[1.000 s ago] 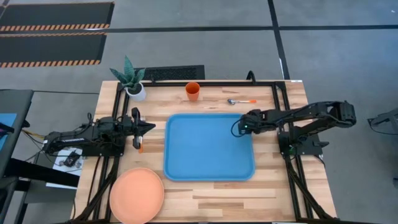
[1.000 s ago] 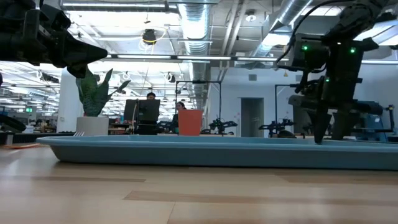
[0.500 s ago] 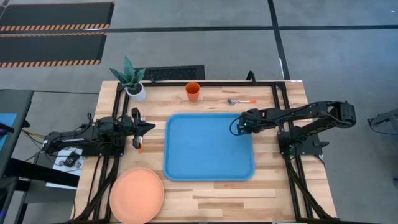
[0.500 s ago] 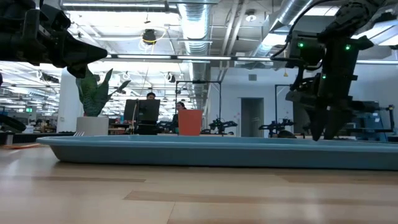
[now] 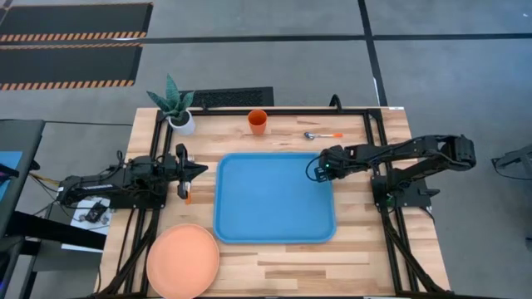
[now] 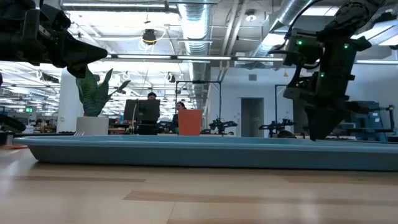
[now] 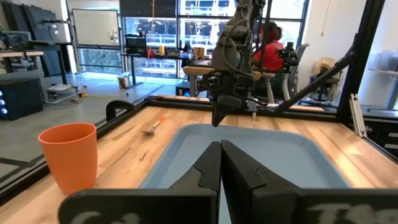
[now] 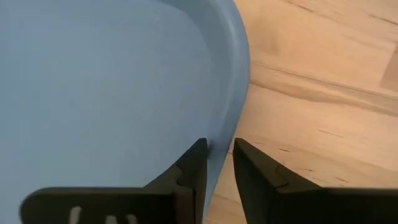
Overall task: Pick and place plate/cup/fork/spoon on tray
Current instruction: Prepare the blue tray, then put the orange spoon on the right of the blue tray
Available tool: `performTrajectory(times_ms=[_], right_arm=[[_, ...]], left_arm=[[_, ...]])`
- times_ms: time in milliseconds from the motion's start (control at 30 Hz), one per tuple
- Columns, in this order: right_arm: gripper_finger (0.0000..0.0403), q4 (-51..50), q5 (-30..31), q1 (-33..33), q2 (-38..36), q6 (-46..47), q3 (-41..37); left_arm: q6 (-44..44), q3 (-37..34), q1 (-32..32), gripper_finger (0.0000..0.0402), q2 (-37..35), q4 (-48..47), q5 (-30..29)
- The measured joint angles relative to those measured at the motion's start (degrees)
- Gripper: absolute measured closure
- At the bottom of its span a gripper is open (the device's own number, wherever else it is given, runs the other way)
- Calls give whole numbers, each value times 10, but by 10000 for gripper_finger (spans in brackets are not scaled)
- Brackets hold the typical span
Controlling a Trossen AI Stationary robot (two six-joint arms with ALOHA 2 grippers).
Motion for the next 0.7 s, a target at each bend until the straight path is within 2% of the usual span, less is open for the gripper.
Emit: performTrajectory(times_ms=[267, 400, 533, 700], right_arm=[[231, -6, 0, -1, -23, -20, 0], [218, -8, 1, -1, -60, -47, 0], [239, -15, 1, -1, -103, -98, 0], [315, 25, 2, -1, -139, -206, 0]], left_arm=[[0, 0, 0, 401, 0, -1, 2], [-9, 0, 0, 401, 0, -2, 11], [-11, 0, 0, 401, 0, -2, 11], [-15, 0, 0, 401, 0, -2, 16]])
